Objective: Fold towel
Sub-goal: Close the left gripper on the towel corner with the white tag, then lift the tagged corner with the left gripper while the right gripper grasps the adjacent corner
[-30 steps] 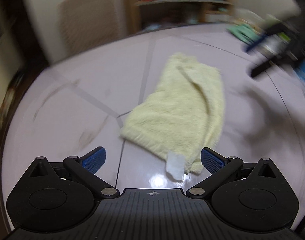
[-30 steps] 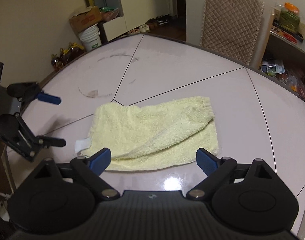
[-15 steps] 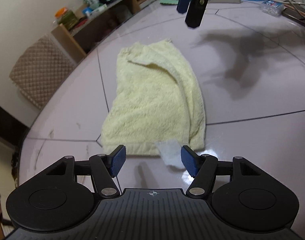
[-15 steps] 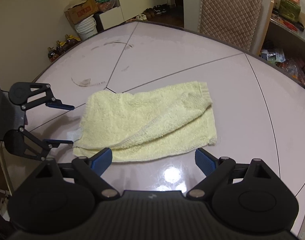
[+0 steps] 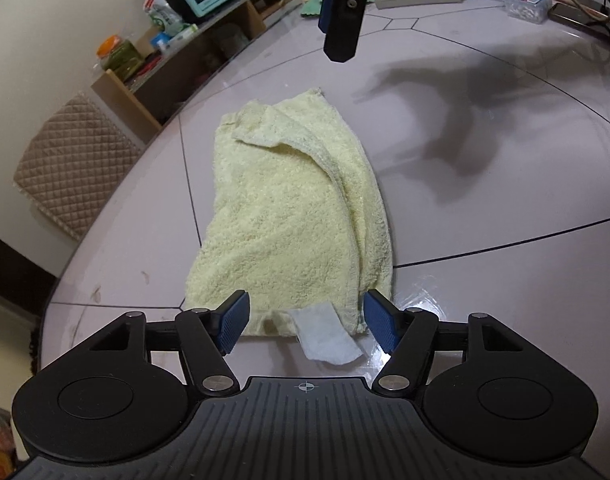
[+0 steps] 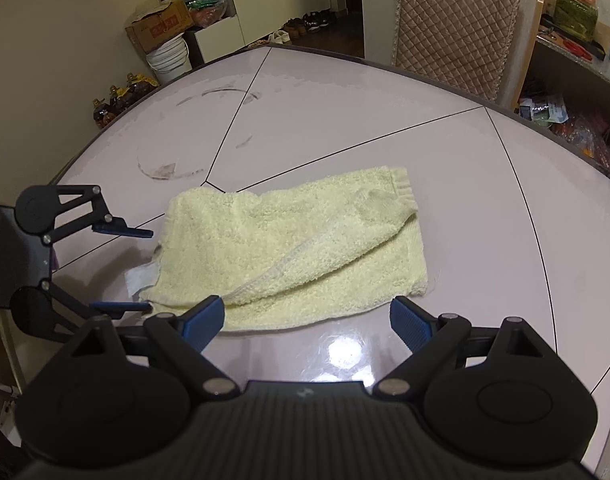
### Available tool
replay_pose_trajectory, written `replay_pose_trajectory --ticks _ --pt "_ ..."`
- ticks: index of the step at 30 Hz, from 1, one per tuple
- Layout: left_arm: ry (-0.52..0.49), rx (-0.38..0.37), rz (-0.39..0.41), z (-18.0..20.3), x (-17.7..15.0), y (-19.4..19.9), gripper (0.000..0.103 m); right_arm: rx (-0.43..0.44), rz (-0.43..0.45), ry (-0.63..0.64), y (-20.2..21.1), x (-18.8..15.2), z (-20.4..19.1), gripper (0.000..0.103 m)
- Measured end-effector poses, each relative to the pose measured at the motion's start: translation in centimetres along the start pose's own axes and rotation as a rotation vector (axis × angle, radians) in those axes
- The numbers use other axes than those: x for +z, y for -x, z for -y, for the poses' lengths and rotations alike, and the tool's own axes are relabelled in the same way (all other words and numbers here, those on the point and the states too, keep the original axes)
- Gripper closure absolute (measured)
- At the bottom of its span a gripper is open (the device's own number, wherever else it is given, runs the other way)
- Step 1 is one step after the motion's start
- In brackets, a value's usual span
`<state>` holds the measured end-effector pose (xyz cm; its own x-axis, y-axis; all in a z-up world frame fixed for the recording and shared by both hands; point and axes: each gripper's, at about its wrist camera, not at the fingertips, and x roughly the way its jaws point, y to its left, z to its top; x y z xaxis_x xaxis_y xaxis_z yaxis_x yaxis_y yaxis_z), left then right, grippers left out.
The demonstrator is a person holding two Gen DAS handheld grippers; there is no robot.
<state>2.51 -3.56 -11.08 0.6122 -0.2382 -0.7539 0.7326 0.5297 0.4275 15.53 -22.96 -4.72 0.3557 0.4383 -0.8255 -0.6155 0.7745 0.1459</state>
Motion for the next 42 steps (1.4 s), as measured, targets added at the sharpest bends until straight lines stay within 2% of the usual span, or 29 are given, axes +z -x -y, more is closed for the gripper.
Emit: replay_pose_trajectory --ticks 8,12,14,19,24,29,34,38,42 --pt "0.015 0.028 0.018 -0.2 -0.2 0.2 0.047 0.01 0.005 0.005 0.0 0.3 0.0 0.012" --pt "-0.008 0.021 0.012 -0.1 -0.3 0.0 0.063 0.012 0.002 0.002 -0.1 0.2 0.0 0.012" --pt "-0.029 0.004 0.008 0.0 -0.3 0.0 0.076 0.011 -0.001 -0.004 -0.2 0.2 0.2 0.012" --pt "-0.026 -0.026 0.009 -0.3 -0.2 0.0 0.091 0.022 0.001 0.008 -0.5 0.5 0.3 0.012" --pt "0.043 -0.064 0.031 -1.9 0.0 0.4 0.093 0.034 0.002 0.021 -0.8 0.7 0.4 0.012" --pt "0.191 -0.114 0.057 -5.8 0.2 0.7 0.093 0.047 0.02 0.085 -1.5 2.4 1.1 0.012" --pt "0.279 -0.16 0.072 -9.3 0.2 0.7 0.093 0.079 0.0 0.337 -3.6 4.3 2.3 0.019" --pt "0.28 -0.18 0.072 -10.5 0.1 0.7 0.093 0.124 -0.078 0.542 -5.9 6.0 3.6 0.025" --pt "0.272 -0.199 0.064 -10.7 0.3 0.9 0.093 0.182 -0.14 0.609 -7.7 8.5 5.5 0.03"
